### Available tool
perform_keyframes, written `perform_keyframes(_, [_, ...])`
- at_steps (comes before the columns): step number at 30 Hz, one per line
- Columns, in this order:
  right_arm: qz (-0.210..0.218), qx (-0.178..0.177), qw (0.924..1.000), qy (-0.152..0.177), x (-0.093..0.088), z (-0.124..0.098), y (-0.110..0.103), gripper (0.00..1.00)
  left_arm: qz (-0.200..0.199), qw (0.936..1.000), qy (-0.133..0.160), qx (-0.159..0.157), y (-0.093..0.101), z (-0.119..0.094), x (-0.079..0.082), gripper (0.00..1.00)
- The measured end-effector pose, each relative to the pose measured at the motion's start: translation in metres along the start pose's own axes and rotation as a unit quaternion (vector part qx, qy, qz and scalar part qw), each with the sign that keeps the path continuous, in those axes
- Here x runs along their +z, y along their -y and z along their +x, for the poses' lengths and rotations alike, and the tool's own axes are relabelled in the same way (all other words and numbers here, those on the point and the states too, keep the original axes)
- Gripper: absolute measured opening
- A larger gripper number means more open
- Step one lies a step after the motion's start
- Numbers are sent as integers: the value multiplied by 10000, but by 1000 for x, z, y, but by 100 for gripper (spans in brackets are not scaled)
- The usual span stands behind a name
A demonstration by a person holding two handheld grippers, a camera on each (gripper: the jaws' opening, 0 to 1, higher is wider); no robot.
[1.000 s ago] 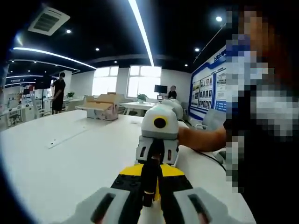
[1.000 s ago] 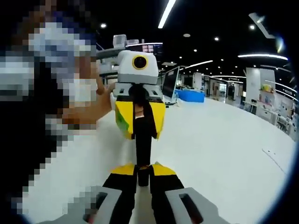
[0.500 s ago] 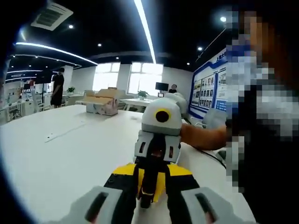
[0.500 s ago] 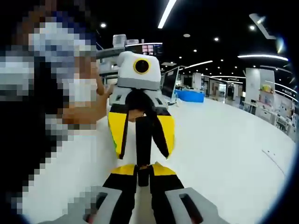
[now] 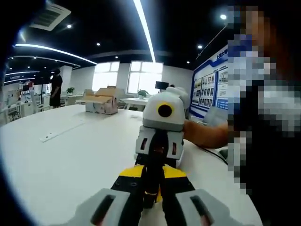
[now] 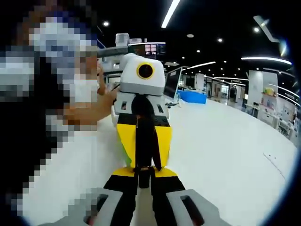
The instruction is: Unscrew the lipstick cap, remove the lipstick, and put the cap back on the lipstick
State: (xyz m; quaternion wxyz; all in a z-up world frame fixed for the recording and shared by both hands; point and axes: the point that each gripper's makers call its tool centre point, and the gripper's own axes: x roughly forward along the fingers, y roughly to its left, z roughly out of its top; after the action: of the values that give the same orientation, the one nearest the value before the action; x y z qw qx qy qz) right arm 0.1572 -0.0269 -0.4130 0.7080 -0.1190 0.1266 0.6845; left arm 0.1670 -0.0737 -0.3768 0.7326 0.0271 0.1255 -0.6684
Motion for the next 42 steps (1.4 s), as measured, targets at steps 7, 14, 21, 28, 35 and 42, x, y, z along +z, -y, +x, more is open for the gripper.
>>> perform_keyframes(7, [56,2,10000,15,0,0,-2,10,-6,10000,27,-2,-1,0,-2,14])
perform_keyframes(14, [156,-9,9999,51,1,1,-2,10,-64,10000,13,12,-3,0,-4,14])
perform_keyframes(21, [201,16,9998,-88,-5,3,-5,21,-22,10000,-21,23,-3,1,-6,14])
perform_keyframes(28, [181,-94,9996,177,10,-20,2,36,-18,10000,-40,-11,-2,1,-7,14])
perform_keyframes(35, [158,-53,9998,56,5,-14,-3,36,-282,9996,-31,-53,-4,2,-10,18])
perform_keyframes(42, [195,23,9998,-29,1,-10,-8,38,-326,9994,-88,-35,-4,3,-13,25])
